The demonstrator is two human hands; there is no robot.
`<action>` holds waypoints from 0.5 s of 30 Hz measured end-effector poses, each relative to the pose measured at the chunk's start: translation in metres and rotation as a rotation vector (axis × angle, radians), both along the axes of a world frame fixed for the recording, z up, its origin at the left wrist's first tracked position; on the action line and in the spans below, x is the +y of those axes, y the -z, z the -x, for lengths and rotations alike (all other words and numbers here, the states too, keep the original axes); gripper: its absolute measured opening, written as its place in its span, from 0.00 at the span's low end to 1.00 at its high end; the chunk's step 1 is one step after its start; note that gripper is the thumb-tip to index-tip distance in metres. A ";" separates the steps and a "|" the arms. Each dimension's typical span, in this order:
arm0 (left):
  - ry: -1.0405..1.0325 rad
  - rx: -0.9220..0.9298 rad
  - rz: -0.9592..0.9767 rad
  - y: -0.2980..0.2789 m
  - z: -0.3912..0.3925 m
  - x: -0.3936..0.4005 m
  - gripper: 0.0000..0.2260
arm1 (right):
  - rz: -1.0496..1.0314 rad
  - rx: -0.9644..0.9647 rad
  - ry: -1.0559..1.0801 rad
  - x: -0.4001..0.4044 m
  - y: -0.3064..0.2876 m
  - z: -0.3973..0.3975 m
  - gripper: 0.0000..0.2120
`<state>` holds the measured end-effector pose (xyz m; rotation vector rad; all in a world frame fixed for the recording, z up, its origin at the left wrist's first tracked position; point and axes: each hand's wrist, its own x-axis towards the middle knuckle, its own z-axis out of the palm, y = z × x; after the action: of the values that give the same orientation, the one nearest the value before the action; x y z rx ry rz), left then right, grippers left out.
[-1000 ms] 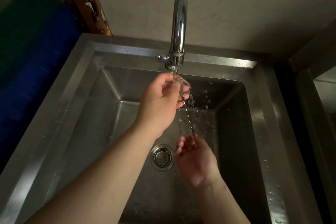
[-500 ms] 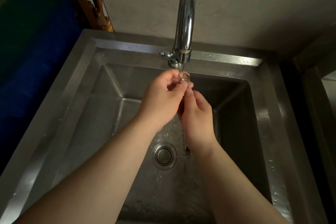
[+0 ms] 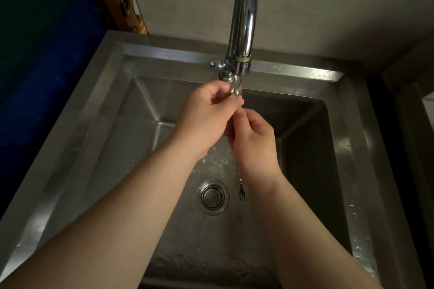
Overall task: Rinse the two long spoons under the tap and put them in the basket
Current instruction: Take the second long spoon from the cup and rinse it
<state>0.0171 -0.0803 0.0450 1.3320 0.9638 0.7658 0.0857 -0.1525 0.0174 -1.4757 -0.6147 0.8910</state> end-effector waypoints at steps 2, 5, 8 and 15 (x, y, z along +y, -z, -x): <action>0.007 -0.005 0.019 -0.002 -0.001 0.000 0.06 | -0.003 -0.014 -0.003 0.001 -0.001 -0.003 0.15; -0.088 -0.090 0.066 -0.006 -0.002 0.001 0.08 | 0.019 -0.075 -0.071 -0.007 0.004 -0.007 0.13; -0.234 -0.184 0.136 -0.009 0.002 0.007 0.08 | 0.116 -0.169 -0.115 -0.023 0.016 -0.011 0.11; -0.420 -0.269 0.278 -0.003 0.015 0.014 0.07 | 0.274 -0.372 -0.187 -0.026 0.021 -0.026 0.12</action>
<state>0.0021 -0.0665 0.0478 0.7696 1.0995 1.0553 0.1117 -0.1782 -0.0034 -1.8767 -0.9452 0.8738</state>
